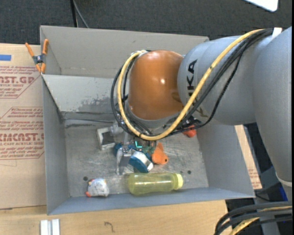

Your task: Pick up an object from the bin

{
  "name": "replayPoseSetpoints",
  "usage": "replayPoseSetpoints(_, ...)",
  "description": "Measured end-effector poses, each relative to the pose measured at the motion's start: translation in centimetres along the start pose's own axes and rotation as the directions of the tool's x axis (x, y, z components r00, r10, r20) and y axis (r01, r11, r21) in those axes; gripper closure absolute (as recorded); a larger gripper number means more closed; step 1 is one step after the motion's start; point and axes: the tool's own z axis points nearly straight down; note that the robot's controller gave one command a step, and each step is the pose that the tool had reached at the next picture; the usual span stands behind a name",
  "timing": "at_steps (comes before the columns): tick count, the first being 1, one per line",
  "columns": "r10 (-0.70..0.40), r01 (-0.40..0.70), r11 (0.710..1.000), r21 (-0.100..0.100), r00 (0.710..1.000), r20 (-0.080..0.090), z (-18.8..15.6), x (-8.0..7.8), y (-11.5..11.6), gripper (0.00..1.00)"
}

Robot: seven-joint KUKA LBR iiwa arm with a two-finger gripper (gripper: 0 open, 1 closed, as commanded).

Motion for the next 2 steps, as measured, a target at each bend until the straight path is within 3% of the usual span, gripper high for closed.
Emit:
replayPoseSetpoints(1, 0.002, -0.002, 1.000, -0.001, 1.000, 0.007, -0.4, -0.2, -0.1, 0.00)
replayPoseSetpoints(2, 0.043, -0.043, 0.999, -0.005, 0.999, 0.017, 3.6, -2.1, -2.1, 0.00)
